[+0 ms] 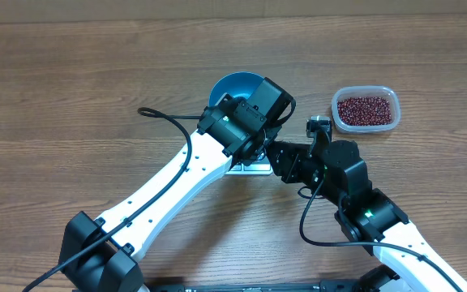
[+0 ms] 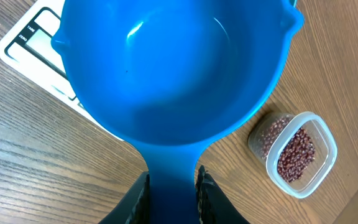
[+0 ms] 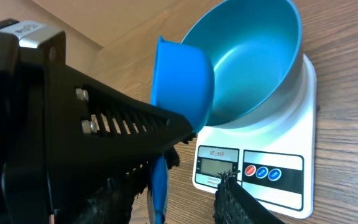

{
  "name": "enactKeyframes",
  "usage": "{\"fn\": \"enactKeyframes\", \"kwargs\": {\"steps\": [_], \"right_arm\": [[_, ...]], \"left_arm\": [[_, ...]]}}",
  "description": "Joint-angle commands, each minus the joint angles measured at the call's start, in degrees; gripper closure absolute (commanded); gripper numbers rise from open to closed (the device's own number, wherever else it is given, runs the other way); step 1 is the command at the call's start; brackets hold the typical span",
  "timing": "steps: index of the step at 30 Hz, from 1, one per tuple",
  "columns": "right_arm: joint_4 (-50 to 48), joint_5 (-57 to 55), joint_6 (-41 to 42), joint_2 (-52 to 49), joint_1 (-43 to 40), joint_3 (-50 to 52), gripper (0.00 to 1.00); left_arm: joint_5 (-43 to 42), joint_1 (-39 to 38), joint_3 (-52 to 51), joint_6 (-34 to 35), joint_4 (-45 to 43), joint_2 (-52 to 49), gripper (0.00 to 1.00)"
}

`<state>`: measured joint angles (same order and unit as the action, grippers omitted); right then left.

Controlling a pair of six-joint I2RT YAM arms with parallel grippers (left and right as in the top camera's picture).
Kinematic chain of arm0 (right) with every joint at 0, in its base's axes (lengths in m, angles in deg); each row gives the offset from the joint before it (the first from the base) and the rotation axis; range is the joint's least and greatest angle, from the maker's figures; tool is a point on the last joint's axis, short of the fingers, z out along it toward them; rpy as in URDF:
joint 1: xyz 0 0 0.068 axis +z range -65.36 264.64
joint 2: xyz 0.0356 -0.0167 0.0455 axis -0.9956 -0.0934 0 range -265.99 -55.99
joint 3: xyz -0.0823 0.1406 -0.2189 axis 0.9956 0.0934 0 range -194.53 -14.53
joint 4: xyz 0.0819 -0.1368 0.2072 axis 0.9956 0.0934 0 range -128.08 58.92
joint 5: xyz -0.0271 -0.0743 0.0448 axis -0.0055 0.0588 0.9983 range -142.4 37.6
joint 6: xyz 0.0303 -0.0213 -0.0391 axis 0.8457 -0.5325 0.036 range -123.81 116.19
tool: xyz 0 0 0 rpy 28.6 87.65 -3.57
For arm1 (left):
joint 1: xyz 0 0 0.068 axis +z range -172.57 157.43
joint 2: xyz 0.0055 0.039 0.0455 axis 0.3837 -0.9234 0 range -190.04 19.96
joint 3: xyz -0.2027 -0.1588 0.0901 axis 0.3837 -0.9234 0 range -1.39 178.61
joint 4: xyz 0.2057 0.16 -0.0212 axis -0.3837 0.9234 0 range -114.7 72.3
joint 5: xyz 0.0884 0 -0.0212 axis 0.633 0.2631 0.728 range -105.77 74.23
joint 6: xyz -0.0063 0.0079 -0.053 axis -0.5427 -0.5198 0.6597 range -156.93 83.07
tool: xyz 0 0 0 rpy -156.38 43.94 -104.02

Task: Scoop item into bowl and weigh 150g on scale
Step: 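Grasp the scoop handle with the right gripper from the left gripper, then release the scoop with the left gripper and carry it right toward the beans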

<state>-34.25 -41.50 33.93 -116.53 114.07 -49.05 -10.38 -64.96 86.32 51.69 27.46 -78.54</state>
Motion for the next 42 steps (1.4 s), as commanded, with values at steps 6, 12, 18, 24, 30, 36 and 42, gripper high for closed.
{"fn": "enactKeyframes", "kwargs": {"steps": [6,12,18,24,30,36,42], "right_arm": [[-3.48,-1.25,0.24,-3.43,0.46,-2.25,0.71],[-3.5,-0.79,1.27,-3.13,0.46,-2.36,0.96],[0.87,-3.37,1.18,0.48,-0.04,-3.02,0.96],[10.88,-7.06,-2.08,4.26,-0.04,-7.65,0.96],[20.33,-11.54,-5.35,11.21,-0.04,-15.8,0.96],[28.0,-14.43,-7.82,16.81,-0.04,-20.92,0.96],[43.52,-22.77,-8.24,20.13,-0.04,-27.78,0.96]], "left_arm": [[0.55,-0.33,1.42,0.52,0.13,0.04,0.96],[0.59,-0.09,1.42,-1.51,0.13,0.04,0.96],[-2.23,1.95,3.28,-9.27,0.11,2.21,0.3],[-0.9,3.8,9.97,-22.34,0.15,9.57,0.0],[3.34,3.78,10.64,-36.7,2.75,17.11,0.0],[3.87,3.78,10.6,-47.82,6.4,17.51,0.0],[5.55,3.74,8.17,-49.46,11.54,17.51,0.0]]}}
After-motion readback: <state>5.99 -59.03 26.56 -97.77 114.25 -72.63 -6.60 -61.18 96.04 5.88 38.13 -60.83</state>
